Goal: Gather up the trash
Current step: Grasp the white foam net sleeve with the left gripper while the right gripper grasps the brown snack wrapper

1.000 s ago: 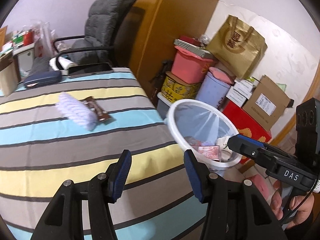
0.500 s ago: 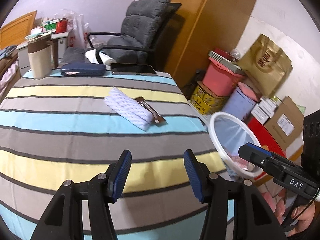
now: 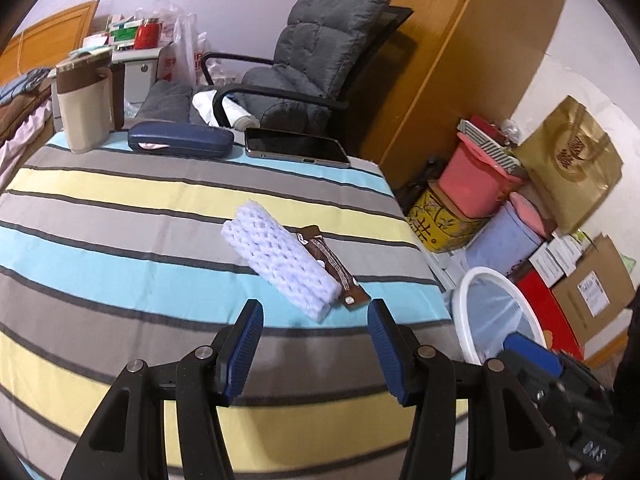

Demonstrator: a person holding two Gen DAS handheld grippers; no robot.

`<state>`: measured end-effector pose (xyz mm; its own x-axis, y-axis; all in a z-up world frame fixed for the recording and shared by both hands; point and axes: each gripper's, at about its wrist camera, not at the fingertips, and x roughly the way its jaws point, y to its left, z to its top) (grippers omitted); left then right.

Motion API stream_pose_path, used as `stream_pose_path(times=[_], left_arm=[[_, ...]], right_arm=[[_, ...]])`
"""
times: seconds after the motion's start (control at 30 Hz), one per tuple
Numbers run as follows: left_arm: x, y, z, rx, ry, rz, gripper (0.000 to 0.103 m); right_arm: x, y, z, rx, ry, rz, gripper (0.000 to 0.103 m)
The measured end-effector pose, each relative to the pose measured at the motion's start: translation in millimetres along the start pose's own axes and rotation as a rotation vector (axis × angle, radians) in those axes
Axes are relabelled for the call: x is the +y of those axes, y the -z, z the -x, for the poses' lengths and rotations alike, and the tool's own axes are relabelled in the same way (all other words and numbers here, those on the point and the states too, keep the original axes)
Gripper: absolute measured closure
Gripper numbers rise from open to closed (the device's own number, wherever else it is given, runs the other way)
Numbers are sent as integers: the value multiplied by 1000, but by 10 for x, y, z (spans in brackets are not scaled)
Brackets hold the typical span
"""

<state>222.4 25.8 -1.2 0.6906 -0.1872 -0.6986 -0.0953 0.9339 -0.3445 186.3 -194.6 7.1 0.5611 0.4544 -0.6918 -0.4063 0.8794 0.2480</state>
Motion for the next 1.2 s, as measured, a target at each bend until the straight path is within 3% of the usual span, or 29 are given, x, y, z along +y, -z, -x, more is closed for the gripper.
stream_pose_path(times=[0.3, 0.4, 0.57, 0.6, 0.63, 0.67, 1.0, 1.2], left_arm=[[50, -115, -449, 36, -14, 44, 50], [91, -137, -588, 61, -17, 60, 62], [135, -130, -584, 67, 0, 55, 74], [133, -124, -553, 66, 1, 47, 78], [130, -117, -517, 66, 2, 34, 89], [135, -112, -485, 68, 3, 22, 91], [341, -38, -35, 40, -22, -48, 92], [476, -11, 81, 69, -22, -94, 92]], right_arm=[[-160, -71, -159, 28, 14, -24, 54], [-199, -96, -223, 36, 15, -31, 54], [-195, -117, -290, 45, 10, -28, 54], [-194, -118, -295, 46, 9, -26, 54], [-177, -124, -306, 47, 5, -22, 54], [-168, -131, -314, 48, 0, -18, 54], [32, -224, -545, 75, -42, 56, 57], [133, -278, -768, 99, -37, 104, 57]])
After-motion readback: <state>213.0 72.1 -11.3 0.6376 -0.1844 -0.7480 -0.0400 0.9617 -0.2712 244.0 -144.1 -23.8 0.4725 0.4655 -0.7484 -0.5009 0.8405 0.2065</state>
